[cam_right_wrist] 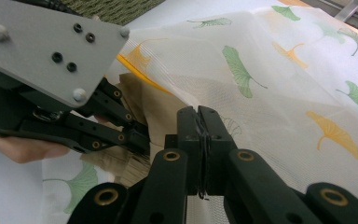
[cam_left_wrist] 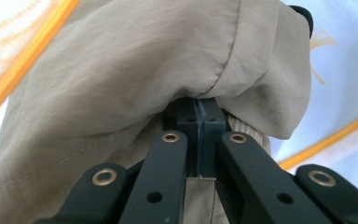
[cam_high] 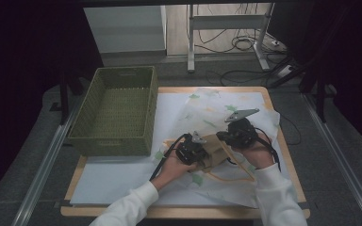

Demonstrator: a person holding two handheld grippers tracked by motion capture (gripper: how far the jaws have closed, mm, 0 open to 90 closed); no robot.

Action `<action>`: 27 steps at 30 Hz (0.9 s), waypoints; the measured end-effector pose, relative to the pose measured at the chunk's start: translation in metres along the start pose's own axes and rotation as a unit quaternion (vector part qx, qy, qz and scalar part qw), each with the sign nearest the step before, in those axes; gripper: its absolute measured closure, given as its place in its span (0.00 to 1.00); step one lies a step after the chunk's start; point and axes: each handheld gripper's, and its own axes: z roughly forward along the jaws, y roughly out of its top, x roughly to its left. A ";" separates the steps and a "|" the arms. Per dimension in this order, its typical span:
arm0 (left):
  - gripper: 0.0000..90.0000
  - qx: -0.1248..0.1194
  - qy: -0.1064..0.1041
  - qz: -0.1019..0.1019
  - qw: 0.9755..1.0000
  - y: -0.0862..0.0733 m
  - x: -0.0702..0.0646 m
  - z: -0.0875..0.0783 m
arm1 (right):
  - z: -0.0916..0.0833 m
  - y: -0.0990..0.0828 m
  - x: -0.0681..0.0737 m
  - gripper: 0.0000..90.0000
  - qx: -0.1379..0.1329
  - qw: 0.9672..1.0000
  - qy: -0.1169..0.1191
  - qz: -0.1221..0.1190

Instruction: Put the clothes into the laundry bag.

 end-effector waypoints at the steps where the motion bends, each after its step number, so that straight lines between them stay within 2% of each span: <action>1: 1.00 -0.002 0.001 -0.001 1.000 0.000 0.000 0.001 | 0.000 0.000 0.000 0.97 -0.001 1.000 0.001 -0.001; 7: 1.00 0.000 0.000 0.001 1.000 0.000 -0.002 0.002 | 0.001 -0.001 -0.002 0.97 0.000 1.000 -0.001 0.001; 12: 1.00 -0.006 -0.016 0.005 1.000 -0.001 -0.008 -0.010 | 0.000 -0.002 -0.003 0.97 -0.001 1.000 -0.001 0.002; 15: 0.99 -0.005 -0.021 0.016 1.000 -0.004 -0.013 -0.018 | 0.000 -0.002 -0.003 0.97 -0.001 1.000 -0.001 0.001; 19: 1.00 0.001 -0.040 0.014 0.999 -0.011 -0.018 -0.025 | 0.000 -0.002 -0.003 0.97 0.000 1.000 -0.001 0.001; 24: 1.00 0.014 -0.048 0.019 0.999 -0.014 -0.023 -0.018 | 0.001 -0.002 -0.003 0.97 0.000 1.000 -0.001 0.002; 27: 1.00 0.022 -0.044 0.028 0.998 -0.015 -0.028 -0.011 | 0.001 -0.003 -0.003 0.97 0.003 1.000 -0.001 0.002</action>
